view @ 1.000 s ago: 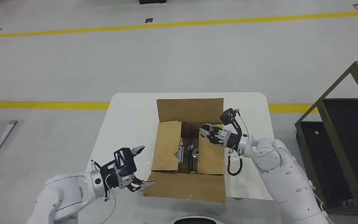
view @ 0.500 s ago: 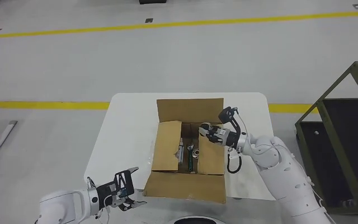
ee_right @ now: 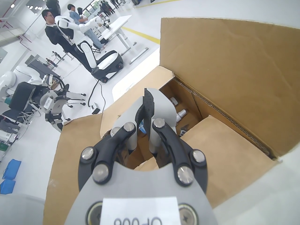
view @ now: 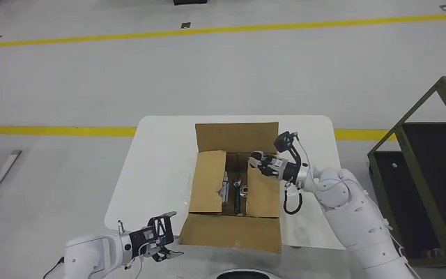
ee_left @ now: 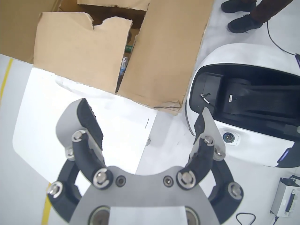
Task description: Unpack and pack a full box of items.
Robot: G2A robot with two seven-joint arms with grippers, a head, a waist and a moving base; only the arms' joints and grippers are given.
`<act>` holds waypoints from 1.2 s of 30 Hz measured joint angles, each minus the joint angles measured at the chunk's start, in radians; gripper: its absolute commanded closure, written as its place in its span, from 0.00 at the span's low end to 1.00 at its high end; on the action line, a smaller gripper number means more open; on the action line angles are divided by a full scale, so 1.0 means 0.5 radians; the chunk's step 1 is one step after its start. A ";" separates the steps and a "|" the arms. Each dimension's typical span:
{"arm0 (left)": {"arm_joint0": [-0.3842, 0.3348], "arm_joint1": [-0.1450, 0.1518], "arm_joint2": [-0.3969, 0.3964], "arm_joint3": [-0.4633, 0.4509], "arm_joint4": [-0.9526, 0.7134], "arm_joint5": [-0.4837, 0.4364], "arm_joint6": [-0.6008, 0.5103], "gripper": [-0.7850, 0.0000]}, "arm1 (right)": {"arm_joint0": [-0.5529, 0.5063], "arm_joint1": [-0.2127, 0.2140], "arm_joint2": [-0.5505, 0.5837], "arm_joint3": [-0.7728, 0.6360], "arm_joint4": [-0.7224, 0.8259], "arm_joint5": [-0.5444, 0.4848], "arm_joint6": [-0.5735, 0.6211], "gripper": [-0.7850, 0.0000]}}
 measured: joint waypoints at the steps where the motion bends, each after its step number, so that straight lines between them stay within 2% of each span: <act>1: -0.014 -0.002 0.028 0.017 0.029 0.022 0.024 0.00 | -0.004 0.002 0.004 -0.003 0.000 0.000 -0.001 1.00; 3: -0.044 -0.006 0.081 0.057 0.068 0.070 0.074 0.00 | -0.013 0.006 0.013 -0.010 -0.001 0.001 -0.005 1.00; 5: -0.069 -0.009 0.121 0.085 0.099 0.106 0.105 0.35 | -0.021 0.009 0.018 -0.014 0.001 0.004 -0.010 1.00; 6: -0.085 -0.011 0.146 0.103 0.111 0.126 0.130 0.60 | -0.024 0.010 0.020 -0.017 0.002 0.006 -0.012 1.00; 9: -0.122 -0.014 0.193 0.125 0.139 0.163 0.179 0.99 | -0.027 0.013 0.022 -0.025 0.002 0.013 -0.012 1.00; 10: -0.132 -0.016 0.204 0.127 0.138 0.171 0.196 1.00 | -0.027 0.015 0.024 -0.026 0.001 0.014 -0.012 1.00; 16: -0.191 -0.022 0.258 0.122 0.071 0.168 0.263 1.00 | -0.033 0.025 0.048 -0.047 -0.004 0.022 -0.018 1.00; 17: -0.199 -0.023 0.267 0.122 0.050 0.156 0.266 0.93 | -0.035 0.027 0.053 -0.053 -0.007 0.026 -0.019 1.00; 18: -0.211 -0.024 0.279 0.124 0.020 0.138 0.265 0.51 | -0.038 0.029 0.062 -0.061 -0.010 0.031 -0.021 1.00; 19: -0.220 -0.026 0.286 0.129 -0.007 0.134 0.258 0.00 | -0.042 0.032 0.070 -0.067 -0.011 0.034 -0.023 1.00; 23: -0.283 -0.041 0.329 0.143 -0.125 0.182 0.181 0.00 | -0.064 0.043 0.106 -0.096 -0.011 0.046 -0.027 1.00; 31: -0.458 -0.085 0.422 0.167 -0.391 0.423 0.001 0.00 | -0.116 0.068 0.213 -0.208 -0.031 0.120 -0.054 1.00; 36: -0.562 -0.117 0.482 0.230 -0.537 0.628 -0.140 0.00 | -0.105 0.085 0.291 -0.285 -0.098 0.247 -0.028 1.00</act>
